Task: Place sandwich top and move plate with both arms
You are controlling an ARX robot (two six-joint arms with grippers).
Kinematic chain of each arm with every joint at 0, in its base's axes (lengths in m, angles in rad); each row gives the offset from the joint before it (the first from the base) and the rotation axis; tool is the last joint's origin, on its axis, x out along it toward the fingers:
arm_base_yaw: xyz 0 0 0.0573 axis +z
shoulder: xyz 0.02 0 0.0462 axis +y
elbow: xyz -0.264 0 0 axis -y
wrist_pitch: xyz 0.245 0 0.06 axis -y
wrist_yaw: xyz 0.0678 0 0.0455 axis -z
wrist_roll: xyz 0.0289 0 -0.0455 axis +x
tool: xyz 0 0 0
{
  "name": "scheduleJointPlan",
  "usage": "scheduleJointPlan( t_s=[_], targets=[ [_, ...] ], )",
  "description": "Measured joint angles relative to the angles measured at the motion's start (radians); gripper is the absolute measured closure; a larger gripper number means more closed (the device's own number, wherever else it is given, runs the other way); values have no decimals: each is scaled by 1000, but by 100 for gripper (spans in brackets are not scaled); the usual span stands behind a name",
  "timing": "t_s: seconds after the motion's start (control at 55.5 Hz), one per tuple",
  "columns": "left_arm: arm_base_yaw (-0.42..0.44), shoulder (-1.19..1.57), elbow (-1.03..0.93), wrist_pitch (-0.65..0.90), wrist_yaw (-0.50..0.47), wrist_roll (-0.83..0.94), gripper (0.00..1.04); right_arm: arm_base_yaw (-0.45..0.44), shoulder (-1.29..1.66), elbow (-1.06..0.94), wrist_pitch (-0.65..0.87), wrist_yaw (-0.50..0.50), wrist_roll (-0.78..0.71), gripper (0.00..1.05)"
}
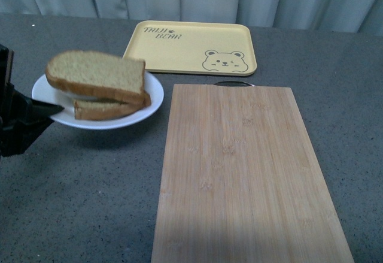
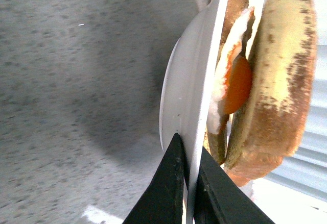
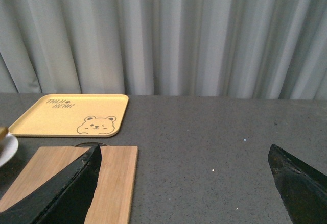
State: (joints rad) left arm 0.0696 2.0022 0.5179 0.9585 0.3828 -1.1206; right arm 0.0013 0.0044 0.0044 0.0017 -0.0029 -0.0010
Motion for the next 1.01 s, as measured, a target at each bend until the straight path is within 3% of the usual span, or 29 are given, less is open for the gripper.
scheduleJointPlan(
  t_s=[0.126,0.45,0.829,1.009],
  targets=[
    [-27,-5,64,31,-5,-61,101,0,0,0,0,0,0,9],
    [-139,161,422,-160,-69,-128,101,0,0,0,0,0,0,9],
    [-230,496,1093,-541,-115,-168,101,0,0,0,0,0,0,9],
    [-243,578,1261,-739,-127,-138,101,0,0,0,0,0,0,9]
  ],
)
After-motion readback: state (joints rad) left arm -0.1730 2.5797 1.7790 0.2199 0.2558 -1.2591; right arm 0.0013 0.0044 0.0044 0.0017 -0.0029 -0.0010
